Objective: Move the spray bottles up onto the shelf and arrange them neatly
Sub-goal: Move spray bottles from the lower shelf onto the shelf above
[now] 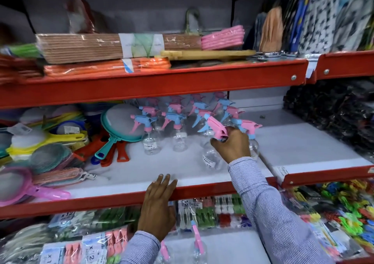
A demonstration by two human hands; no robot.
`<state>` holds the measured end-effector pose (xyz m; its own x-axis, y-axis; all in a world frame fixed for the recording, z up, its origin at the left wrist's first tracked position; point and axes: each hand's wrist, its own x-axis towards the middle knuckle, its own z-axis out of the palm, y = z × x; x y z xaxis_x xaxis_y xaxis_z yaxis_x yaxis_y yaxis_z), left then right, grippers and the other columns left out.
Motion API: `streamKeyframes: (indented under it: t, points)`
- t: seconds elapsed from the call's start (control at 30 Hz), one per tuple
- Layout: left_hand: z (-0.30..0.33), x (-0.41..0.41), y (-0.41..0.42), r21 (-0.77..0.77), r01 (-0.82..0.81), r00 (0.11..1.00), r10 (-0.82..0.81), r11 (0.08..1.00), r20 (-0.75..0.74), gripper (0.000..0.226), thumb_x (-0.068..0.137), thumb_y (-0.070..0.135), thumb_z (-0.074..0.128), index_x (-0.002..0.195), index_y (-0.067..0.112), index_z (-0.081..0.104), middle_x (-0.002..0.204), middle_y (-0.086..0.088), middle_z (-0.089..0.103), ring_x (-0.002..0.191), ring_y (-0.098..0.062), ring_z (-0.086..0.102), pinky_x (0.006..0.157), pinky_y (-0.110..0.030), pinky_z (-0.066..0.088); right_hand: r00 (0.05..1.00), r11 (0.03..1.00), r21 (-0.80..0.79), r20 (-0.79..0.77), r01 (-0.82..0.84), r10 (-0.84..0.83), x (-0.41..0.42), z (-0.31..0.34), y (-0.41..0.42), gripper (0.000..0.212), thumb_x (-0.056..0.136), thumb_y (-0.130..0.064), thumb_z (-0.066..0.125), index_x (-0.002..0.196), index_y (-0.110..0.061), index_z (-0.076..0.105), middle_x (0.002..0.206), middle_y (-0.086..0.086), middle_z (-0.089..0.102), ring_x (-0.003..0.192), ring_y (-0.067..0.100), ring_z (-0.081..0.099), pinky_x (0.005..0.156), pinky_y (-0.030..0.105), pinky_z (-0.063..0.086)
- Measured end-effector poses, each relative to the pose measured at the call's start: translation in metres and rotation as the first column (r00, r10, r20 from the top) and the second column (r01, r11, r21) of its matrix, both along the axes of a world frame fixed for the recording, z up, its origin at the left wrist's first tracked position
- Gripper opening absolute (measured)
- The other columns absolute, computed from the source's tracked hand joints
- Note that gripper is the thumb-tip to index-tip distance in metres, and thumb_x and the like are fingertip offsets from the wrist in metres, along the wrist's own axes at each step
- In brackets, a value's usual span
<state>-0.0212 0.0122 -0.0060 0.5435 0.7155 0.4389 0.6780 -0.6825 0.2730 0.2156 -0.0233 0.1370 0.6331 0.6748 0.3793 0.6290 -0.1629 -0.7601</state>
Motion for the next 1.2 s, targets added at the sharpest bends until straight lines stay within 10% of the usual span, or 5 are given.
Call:
streamKeyframes:
  t: [0.7, 1.2]
  points:
    - [0.001, 0.002, -0.002, -0.032, -0.008, 1.000, 0.008, 0.999, 0.018, 0.079, 0.072, 0.011, 0.058, 0.144, 0.033, 0.031, 0.157, 0.010, 0.026, 0.146, -0.011, 0.013, 0.121, -0.037, 0.008, 0.983, 0.949, 0.258, -0.065, 0.182, -0.171, -0.015, -0.048, 0.028, 0.072, 0.062, -0.048, 0.086, 0.119, -0.024, 0.050, 0.098, -0.001, 0.078, 0.084, 0.027, 0.074, 0.072, 0.041, 0.061]
    - [-0.001, 0.000, -0.006, -0.035, -0.023, 0.999, 0.024, 0.999, 0.026, 0.082, 0.068, 0.007, 0.056, 0.144, 0.031, 0.034, 0.156, 0.009, 0.028, 0.146, -0.012, 0.015, 0.121, -0.035, 0.007, 0.989, 0.960, 0.238, -0.065, 0.146, -0.134, -0.009, -0.051, 0.030, 0.070, 0.076, -0.025, 0.077, 0.129, -0.028, 0.032, 0.106, 0.008, 0.074, 0.091, 0.031, 0.071, 0.081, 0.048, 0.058]
